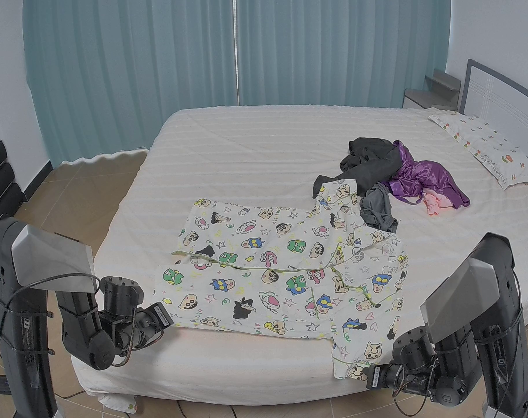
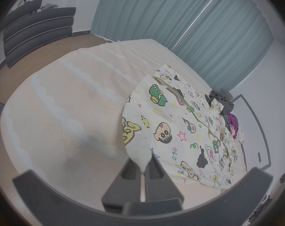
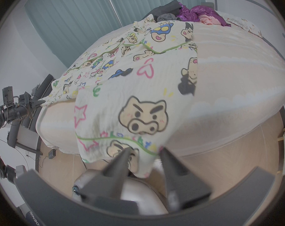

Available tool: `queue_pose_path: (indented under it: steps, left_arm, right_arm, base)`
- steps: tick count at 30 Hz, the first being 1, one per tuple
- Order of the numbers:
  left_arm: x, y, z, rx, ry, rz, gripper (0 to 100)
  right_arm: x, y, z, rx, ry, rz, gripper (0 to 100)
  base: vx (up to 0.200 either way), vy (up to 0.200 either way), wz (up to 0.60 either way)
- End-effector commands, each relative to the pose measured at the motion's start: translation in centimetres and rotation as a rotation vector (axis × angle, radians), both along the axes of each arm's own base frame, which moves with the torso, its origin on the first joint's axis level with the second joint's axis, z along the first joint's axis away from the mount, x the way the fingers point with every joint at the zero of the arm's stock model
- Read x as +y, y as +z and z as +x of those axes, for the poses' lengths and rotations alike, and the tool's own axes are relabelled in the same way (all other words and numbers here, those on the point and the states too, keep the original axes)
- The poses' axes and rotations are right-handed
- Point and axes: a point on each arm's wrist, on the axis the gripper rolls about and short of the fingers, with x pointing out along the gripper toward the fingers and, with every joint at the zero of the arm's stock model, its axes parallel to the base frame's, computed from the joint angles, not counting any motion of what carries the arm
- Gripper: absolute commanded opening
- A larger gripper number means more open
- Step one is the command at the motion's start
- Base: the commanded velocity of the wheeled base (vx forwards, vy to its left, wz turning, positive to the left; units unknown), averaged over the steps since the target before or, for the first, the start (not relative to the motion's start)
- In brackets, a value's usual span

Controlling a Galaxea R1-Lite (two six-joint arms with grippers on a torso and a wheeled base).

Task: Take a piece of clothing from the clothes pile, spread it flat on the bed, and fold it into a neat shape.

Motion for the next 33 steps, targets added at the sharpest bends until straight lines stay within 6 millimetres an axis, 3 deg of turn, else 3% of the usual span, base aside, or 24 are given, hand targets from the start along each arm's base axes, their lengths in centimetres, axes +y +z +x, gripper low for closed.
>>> queue_pose_path:
  steps: [1,10,33]
  left_arm:
    - [-0.1,-0.1,-0.1,0.002,-0.003,0.0,0]
    - [0.1,-0.3,-0.9,0.028,-0.034,0.042,0]
    - [0.9,-1.0,-4.9,0.153,-0.146,0.176,0]
  right_arm:
    - [-0.5,0.8,-0.7,0.014,0.012,0.019,0]
    - [-1.4,3.2,-0.2,-0.053,-0.012,0.067,0]
    - [-3.4,4.6,-1.6,0.067,0.039,-0.088,0]
  base:
    - [0.0,0.0,0.0]
    - [0.0,0.0,0.0]
    - [0.0,0.0,0.0]
